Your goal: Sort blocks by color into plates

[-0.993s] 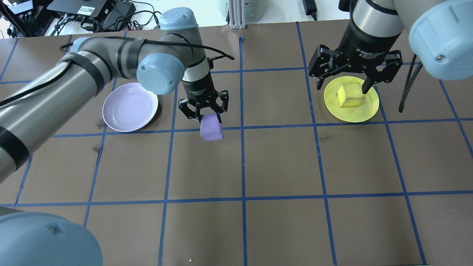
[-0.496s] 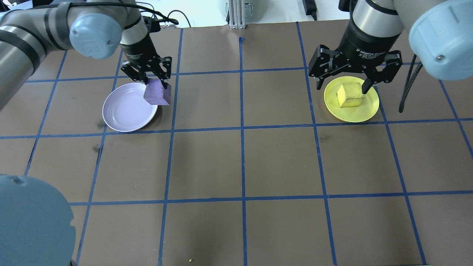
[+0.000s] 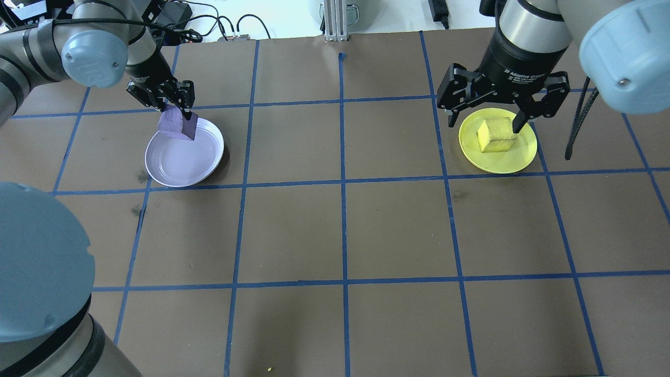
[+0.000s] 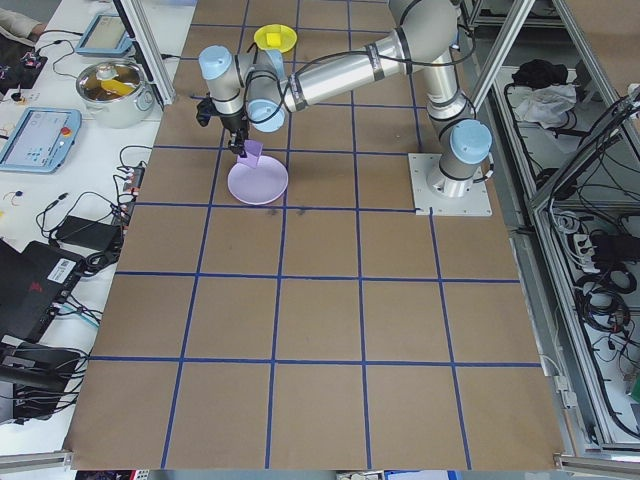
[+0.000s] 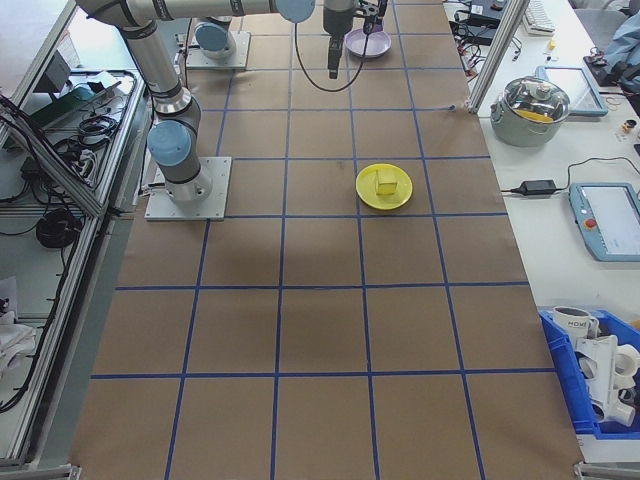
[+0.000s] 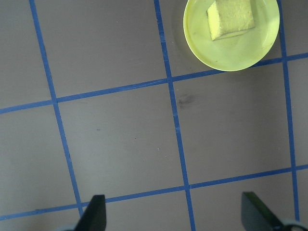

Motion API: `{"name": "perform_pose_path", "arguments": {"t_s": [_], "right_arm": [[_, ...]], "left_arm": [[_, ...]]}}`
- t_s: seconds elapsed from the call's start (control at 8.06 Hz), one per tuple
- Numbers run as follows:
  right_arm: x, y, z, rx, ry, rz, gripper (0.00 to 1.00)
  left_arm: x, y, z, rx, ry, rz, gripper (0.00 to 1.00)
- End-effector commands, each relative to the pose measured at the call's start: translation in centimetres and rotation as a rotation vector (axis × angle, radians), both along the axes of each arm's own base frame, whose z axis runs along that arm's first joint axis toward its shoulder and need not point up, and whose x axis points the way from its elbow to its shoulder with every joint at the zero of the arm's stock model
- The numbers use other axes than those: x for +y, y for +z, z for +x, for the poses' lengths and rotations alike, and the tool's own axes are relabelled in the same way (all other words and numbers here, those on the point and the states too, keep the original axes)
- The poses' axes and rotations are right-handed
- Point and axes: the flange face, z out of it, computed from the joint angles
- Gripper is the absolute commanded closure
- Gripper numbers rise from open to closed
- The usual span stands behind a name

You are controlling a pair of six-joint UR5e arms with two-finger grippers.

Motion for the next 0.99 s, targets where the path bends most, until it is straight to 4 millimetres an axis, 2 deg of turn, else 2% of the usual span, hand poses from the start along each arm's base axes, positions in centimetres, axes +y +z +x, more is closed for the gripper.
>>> {"name": "perform_pose_path", "arguments": {"t_s": [0.0, 0.12, 0.25, 0.62, 0.74, 0.87], "right_arm": [[0.0, 0.0, 0.0, 0.0, 0.0, 0.0, 0.0], [0.0, 0.0, 0.0, 0.0, -0.002, 0.0, 0.0], [0.0, 0.0, 0.0, 0.0, 0.0, 0.0, 0.0], [0.0, 0.0, 0.0, 0.0, 0.0, 0.0, 0.0], [0.0, 0.0, 0.0, 0.0, 0.0, 0.0, 0.0], [0.0, 0.0, 0.0, 0.0, 0.0, 0.0, 0.0]], "left_arm": [[-1.2, -5.1, 1.3, -0.018, -0.008, 0.054, 0.86], [-1.1, -6.1, 1.8, -0.08, -0.016, 0.085, 0.51], [-1.0, -6.4, 2.0, -0.084, -0.014, 0.095, 0.01], [-0.9, -5.2, 1.2, -0.074, -0.006, 0.076, 0.0], [-0.8, -3.6, 0.9, -0.074, -0.001, 0.051, 0.0], [-0.2, -0.4, 0.5, -0.087, 0.05, 0.007, 0.0]]}}
